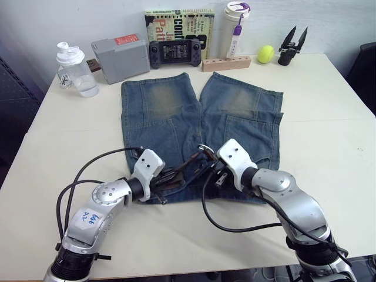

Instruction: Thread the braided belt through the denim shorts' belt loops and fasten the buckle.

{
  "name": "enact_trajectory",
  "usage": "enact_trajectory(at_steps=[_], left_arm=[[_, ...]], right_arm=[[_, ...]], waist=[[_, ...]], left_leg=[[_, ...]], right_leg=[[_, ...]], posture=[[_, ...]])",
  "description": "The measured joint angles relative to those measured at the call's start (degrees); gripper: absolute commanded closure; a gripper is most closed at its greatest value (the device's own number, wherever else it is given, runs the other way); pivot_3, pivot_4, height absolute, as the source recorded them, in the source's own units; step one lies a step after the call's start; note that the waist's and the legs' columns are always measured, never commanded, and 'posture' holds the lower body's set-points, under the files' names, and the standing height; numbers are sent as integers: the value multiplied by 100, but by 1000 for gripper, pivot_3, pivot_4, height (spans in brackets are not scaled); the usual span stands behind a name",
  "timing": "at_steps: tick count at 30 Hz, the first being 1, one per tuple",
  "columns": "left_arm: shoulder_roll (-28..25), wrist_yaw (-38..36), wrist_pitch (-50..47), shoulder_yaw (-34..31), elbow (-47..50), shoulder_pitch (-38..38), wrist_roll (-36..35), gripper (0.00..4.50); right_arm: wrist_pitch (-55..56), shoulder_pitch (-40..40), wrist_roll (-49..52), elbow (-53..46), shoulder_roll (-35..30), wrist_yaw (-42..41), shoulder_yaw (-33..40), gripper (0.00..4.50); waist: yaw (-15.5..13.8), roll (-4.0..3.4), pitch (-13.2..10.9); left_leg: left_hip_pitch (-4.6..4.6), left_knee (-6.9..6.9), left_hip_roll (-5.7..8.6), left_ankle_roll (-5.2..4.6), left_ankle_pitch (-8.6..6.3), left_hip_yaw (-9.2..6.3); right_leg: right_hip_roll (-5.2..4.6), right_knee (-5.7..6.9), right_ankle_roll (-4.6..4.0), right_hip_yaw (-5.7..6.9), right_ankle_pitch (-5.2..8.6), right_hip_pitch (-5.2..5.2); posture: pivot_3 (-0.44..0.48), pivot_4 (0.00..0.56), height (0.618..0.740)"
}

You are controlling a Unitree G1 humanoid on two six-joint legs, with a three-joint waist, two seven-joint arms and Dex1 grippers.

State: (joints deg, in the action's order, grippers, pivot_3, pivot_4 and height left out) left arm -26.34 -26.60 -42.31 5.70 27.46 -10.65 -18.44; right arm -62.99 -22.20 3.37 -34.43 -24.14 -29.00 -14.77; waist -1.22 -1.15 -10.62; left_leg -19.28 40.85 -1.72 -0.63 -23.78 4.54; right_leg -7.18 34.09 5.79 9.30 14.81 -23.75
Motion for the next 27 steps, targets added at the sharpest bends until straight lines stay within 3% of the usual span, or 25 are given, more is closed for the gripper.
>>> enact_trajectory(at_steps=[14, 27], left_arm=[[299, 137, -36, 194, -117, -216, 99, 4500], [146, 135, -164, 85, 187, -94, 82, 4500]], right_arm=[[-112, -78, 137, -3, -134, -6, -120, 4431], [-215, -86, 431, 76, -257, -34, -55, 4431]], waist=[[2, 0, 0], [2, 0, 0]], left_leg=[[0, 0, -1, 0, 0, 0], [-1, -1, -1, 0, 0, -1]], right_leg=[[0, 0, 0, 0, 0, 0], [0, -1, 0, 0, 0, -1]], posture=[[0, 150, 726], [0, 150, 726]])
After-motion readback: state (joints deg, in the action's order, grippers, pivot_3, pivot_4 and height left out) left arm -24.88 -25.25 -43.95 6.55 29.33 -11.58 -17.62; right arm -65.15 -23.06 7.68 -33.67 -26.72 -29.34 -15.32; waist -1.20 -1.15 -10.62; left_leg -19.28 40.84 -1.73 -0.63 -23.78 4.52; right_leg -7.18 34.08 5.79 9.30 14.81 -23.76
